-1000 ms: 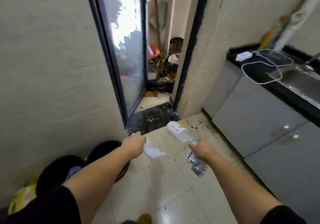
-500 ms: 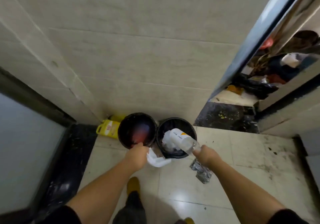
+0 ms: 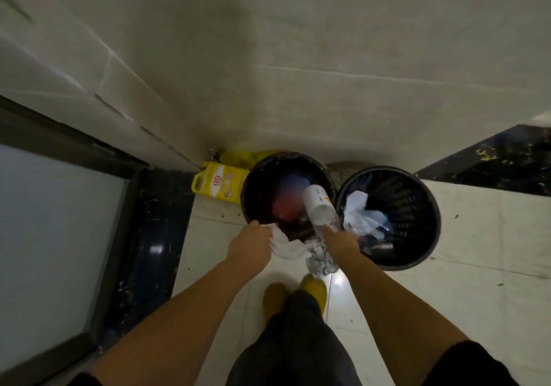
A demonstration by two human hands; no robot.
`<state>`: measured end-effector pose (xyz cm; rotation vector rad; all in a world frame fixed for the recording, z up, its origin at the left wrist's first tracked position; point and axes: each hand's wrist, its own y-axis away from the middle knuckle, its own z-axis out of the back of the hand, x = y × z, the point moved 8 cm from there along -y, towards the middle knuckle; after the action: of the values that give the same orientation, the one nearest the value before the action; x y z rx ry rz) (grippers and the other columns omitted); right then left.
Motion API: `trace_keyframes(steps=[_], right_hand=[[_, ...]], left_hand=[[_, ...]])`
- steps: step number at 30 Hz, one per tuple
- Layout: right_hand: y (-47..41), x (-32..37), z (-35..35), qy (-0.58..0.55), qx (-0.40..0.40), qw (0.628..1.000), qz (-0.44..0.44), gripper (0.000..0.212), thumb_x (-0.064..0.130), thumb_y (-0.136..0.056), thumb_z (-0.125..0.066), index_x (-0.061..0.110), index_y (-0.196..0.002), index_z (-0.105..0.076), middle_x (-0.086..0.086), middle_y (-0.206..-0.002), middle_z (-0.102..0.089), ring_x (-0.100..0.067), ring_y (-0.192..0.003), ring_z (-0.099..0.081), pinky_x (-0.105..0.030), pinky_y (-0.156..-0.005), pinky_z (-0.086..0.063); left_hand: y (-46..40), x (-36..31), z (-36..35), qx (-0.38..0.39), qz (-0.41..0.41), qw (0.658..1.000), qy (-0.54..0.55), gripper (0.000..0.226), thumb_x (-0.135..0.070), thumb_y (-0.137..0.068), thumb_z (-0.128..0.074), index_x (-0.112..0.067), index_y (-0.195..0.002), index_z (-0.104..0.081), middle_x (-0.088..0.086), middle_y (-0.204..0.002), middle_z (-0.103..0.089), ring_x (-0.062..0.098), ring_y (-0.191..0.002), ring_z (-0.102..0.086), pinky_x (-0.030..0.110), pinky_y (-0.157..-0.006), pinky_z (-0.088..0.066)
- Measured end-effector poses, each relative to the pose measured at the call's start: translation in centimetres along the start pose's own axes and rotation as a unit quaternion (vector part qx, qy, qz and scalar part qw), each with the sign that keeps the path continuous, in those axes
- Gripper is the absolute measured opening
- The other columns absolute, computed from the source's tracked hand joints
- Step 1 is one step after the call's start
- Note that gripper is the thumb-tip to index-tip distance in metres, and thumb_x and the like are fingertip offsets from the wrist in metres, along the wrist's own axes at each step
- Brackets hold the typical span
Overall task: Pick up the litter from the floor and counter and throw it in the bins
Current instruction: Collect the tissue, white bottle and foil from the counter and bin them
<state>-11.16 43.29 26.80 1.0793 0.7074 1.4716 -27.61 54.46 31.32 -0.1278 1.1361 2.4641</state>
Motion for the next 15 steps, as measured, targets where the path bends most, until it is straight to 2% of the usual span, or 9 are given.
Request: trace_keyframes(steps=[2, 6, 8, 10, 11, 13, 15], right_hand=[[-4.2, 0.2, -2.8, -0.043, 0.002, 0.999, -0.016, 0.052, 0.037, -0.099, -0.041, -0.005, -0.126, -0.056, -0.021, -0.131, -0.059, -0.032, -0.122, -0.056, -0.034, -0.097, -0.045], [-11.1, 0.5, -7.5, -0.117, -0.002, 0.992, -0.050, 0.047, 0.031, -0.099, -0.042, -0.003, -0.131, -0.051, -0.016, -0.134, -0.057, -0.030, -0.123, -0.055, -0.026, -0.077, -0.039], [-13.2, 0.5, -9.2, -0.111, -0.003, 0.991, -0.069, 0.046, 0.026, -0.101, -0.039, 0.000, -0.138, -0.045, -0.018, -0.143, -0.047, -0.030, -0.132, -0.047, -0.027, -0.087, -0.043], [-15.3, 0.4, -10.1, -0.096, -0.008, 0.992, -0.081, 0.046, 0.022, -0.102, -0.034, 0.000, -0.143, -0.037, -0.019, -0.151, -0.036, -0.033, -0.139, -0.037, -0.034, -0.108, -0.037], [-15.7, 0.4, -10.5, -0.093, 0.010, 0.993, -0.075, 0.048, 0.024, -0.102, -0.035, 0.000, -0.144, -0.036, -0.019, -0.151, -0.036, -0.034, -0.139, -0.037, -0.037, -0.110, -0.035], [-14.6, 0.2, -10.1, -0.105, 0.040, 0.992, -0.064, 0.052, 0.031, -0.099, -0.040, 0.000, -0.142, -0.039, -0.017, -0.146, -0.044, -0.033, -0.133, -0.045, -0.037, -0.106, -0.039], [-13.4, -0.5, -8.0, -0.141, 0.027, 0.988, -0.051, 0.051, 0.034, -0.099, -0.041, -0.001, -0.136, -0.046, -0.019, -0.138, -0.052, -0.033, -0.127, -0.051, -0.036, -0.101, -0.043]], left_hand=[[-3.4, 1.5, -1.2, -0.022, 0.009, 1.000, 0.009, 0.025, -0.006, -0.092, -0.044, -0.007, -0.110, -0.061, 0.015, -0.124, -0.050, 0.030, -0.111, -0.054, 0.035, -0.093, -0.046], [-8.6, 4.4, -3.7, -0.045, 0.021, 0.999, 0.012, 0.026, -0.005, -0.091, -0.045, -0.005, -0.111, -0.062, 0.017, -0.125, -0.050, 0.032, -0.114, -0.051, 0.037, -0.095, -0.045], [-10.1, 5.4, -4.8, -0.041, 0.022, 0.999, 0.002, 0.026, -0.005, -0.091, -0.045, -0.005, -0.112, -0.062, 0.018, -0.124, -0.050, 0.032, -0.114, -0.051, 0.037, -0.094, -0.046], [-10.8, 5.9, -5.2, -0.044, 0.026, 0.999, -0.008, 0.026, -0.006, -0.091, -0.045, -0.006, -0.112, -0.062, 0.017, -0.124, -0.050, 0.032, -0.114, -0.052, 0.037, -0.093, -0.046], [-10.9, 6.0, -5.2, -0.047, 0.028, 0.998, -0.012, 0.026, -0.006, -0.092, -0.045, -0.006, -0.111, -0.062, 0.016, -0.123, -0.050, 0.032, -0.113, -0.052, 0.037, -0.092, -0.046], [-10.5, 5.9, -5.2, -0.036, 0.033, 0.999, -0.019, 0.026, -0.005, -0.092, -0.043, -0.005, -0.110, -0.062, 0.017, -0.120, -0.051, 0.032, -0.112, -0.052, 0.037, -0.090, -0.046], [-9.7, 5.1, -4.9, -0.017, 0.032, 0.999, -0.033, 0.026, -0.005, -0.092, -0.043, -0.004, -0.110, -0.062, 0.018, -0.120, -0.052, 0.032, -0.112, -0.052, 0.039, -0.092, -0.046]])
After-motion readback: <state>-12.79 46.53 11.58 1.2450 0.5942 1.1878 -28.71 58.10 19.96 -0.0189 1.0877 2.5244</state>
